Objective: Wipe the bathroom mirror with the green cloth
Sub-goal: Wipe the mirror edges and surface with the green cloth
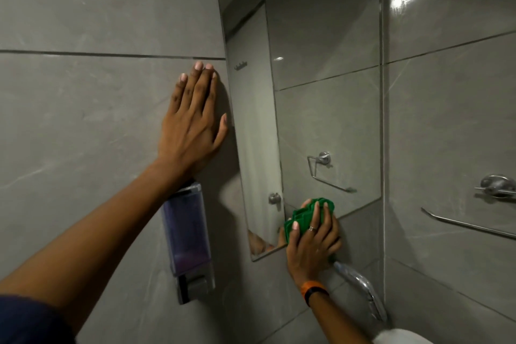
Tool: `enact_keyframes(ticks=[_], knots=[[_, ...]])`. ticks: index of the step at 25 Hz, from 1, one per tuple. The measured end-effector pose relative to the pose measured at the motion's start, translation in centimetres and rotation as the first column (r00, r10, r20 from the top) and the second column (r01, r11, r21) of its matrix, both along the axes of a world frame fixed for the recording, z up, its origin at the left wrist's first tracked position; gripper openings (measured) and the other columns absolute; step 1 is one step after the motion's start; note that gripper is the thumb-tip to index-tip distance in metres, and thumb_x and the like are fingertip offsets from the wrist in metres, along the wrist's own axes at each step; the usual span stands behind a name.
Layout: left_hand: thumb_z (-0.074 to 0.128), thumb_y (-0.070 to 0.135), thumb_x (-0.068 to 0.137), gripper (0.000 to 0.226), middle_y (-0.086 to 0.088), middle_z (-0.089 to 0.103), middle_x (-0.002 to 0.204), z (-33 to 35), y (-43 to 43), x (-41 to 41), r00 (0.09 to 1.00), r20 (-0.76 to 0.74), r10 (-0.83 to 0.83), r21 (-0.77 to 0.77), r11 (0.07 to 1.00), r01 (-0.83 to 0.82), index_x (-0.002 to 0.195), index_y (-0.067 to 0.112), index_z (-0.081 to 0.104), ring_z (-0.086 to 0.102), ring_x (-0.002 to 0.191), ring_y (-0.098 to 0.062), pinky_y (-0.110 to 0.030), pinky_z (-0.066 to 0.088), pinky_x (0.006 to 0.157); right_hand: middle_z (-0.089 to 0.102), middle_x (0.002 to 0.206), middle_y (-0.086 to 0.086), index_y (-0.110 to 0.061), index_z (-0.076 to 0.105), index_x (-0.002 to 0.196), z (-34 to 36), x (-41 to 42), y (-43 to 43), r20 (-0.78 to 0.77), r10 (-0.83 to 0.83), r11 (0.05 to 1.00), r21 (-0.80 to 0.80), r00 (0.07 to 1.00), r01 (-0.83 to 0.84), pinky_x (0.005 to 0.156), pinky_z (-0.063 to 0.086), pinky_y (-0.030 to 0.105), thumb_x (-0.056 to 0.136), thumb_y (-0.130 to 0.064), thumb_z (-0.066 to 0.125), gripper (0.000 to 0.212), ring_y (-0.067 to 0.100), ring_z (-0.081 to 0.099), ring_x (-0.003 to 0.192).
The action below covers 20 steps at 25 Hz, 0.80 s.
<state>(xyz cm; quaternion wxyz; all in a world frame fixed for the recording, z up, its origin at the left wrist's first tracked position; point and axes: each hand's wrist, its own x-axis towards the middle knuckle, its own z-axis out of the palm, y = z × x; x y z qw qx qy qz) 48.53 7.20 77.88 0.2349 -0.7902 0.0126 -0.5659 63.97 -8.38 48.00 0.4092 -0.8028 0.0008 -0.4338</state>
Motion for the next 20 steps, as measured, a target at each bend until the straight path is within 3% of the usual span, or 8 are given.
enact_keyframes(ticks=[8, 13, 20], knots=[[0.031, 0.042, 0.104, 0.072, -0.022, 0.011, 0.168, 0.1, -0.3, -0.4, 1.000, -0.027, 0.014, 0.001, 1.000, -0.014, 0.158, -0.001, 0.009, 0.004, 0.157, -0.031, -0.042, 0.000, 0.128, 0.039, 0.160, 0.013, -0.016, 0.038, 0.155, -1.3, -5.4, 3.9, 0.193, 0.163, 0.981, -0.134, 0.968, -0.138, 0.114, 0.022, 0.056, 0.099, -0.059, 0.031, 0.070, 0.038, 0.034, 0.146], [0.039, 0.035, 0.101, 0.073, -0.022, 0.012, 0.168, 0.5, -0.2, -0.9, 0.998, -0.055, 0.002, -0.001, 1.000, -0.003, 0.158, -0.001, 0.012, 0.005, 0.157, -0.032, -0.046, 0.005, 0.129, 0.039, 0.161, 0.005, -0.024, 0.038, 0.155, -1.0, -6.3, 5.7, 0.292, 0.179, 0.978, -0.158, 0.940, -0.137, 0.111, 0.029, 0.056, 0.101, -0.054, 0.038, 0.061, 0.036, 0.040, 0.144], [0.046, 0.024, 0.095, 0.072, -0.022, 0.020, 0.166, 0.4, 0.0, -1.2, 1.000, -0.025, -0.002, 0.037, 0.999, 0.003, 0.156, -0.002, 0.020, 0.012, 0.156, -0.034, -0.047, 0.010, 0.128, 0.041, 0.160, 0.006, -0.022, 0.040, 0.154, 9.3, -6.0, 6.7, 0.358, 0.143, 0.988, -0.106, 0.923, -0.113, 0.108, 0.030, 0.058, 0.103, -0.052, 0.036, 0.059, 0.035, 0.039, 0.144]])
